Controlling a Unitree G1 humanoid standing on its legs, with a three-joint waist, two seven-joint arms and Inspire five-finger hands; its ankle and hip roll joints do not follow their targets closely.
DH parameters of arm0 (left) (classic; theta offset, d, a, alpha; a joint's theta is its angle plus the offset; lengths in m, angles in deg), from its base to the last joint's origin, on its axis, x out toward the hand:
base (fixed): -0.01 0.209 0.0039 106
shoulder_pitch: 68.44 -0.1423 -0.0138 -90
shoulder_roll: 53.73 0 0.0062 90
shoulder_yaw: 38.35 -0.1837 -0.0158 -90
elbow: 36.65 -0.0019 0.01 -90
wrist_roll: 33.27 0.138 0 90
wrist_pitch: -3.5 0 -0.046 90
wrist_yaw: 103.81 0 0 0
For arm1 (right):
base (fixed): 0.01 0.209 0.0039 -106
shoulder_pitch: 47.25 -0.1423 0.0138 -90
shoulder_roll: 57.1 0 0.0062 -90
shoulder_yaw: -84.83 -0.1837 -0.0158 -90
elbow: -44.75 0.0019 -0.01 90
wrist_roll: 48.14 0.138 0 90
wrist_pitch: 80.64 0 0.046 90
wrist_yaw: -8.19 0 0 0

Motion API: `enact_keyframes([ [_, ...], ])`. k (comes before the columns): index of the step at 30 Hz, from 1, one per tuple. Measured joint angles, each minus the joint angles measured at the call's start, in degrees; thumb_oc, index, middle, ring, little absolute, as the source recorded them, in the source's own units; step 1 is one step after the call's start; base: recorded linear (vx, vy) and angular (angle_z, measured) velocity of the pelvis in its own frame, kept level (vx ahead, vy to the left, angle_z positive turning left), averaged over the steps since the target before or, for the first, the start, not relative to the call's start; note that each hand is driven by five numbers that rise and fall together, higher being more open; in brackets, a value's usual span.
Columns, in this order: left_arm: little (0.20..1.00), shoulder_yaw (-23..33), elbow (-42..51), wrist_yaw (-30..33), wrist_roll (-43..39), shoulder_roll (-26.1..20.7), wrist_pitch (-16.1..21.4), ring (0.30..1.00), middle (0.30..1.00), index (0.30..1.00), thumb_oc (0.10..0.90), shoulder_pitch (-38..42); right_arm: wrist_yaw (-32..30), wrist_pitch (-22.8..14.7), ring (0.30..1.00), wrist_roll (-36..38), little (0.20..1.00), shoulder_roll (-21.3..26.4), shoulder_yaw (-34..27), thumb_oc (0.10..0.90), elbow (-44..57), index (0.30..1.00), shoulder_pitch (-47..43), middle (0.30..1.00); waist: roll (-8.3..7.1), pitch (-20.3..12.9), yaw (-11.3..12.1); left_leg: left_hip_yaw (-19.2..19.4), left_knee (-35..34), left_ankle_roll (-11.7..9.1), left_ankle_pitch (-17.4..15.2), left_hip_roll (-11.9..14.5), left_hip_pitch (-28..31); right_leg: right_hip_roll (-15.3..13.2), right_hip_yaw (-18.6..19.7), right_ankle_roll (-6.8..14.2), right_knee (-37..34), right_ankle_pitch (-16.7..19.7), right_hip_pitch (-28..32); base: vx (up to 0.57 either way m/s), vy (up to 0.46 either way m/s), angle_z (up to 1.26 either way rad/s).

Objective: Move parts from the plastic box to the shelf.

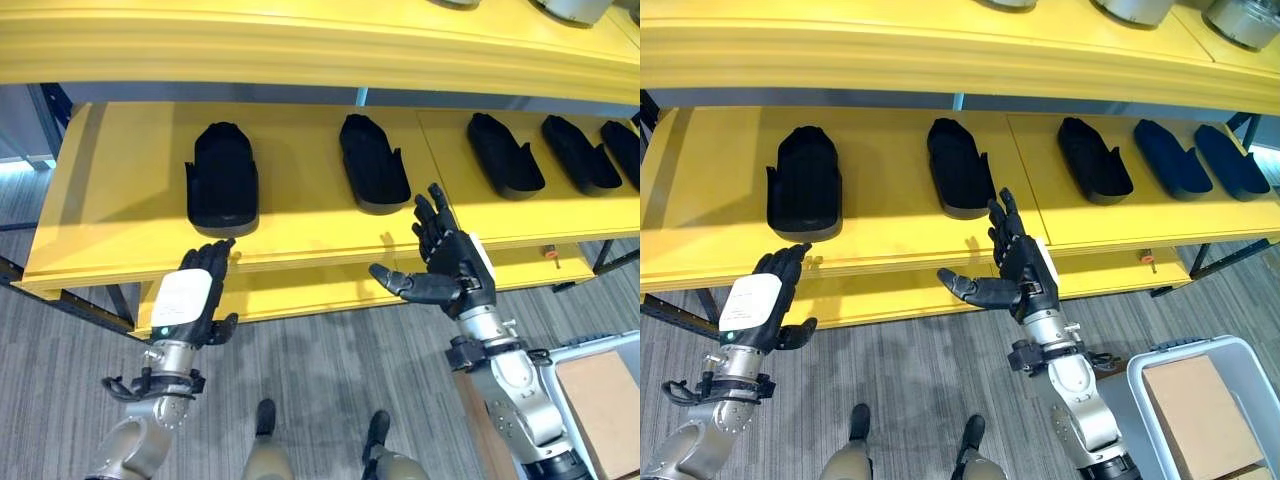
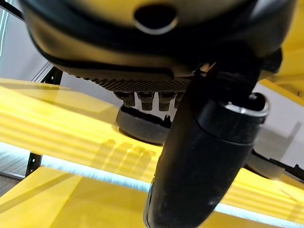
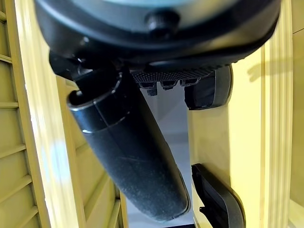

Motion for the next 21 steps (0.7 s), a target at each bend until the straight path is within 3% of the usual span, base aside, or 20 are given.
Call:
enact_keyframes([
  [11,1.0,-0.26,-4.65,0.1,1.65,0.0,-0.73,1.0,1.0,1.0,0.9,1.41,-0.1,-0.06,1.0,0.01,1.0,-0.45,-0.03,0.9,0.0,1.0,0.49,1.0,-0.73,-0.56,-1.45,0.24,-0.1,-0.01,0.01,0.04,0.1,0.04,0.27,0.0,-0.01,0.0,-0.14,0.0,-0.001,-0.01],
  [21,1.0,-0.73,-4.76,0.15,2.34,-0.02,-1.47,1.0,1.0,1.0,0.9,3.11,-0.47,-0.07,1.0,-0.07,1.0,-0.78,-0.02,0.9,0.0,1.0,0.68,1.0,-0.77,-0.59,-1.4,0.25,-0.24,-0.01,0.03,0.02,0.13,0.05,0.29,0.01,-0.01,0.0,-0.17,0.0,0.0,0.0],
])
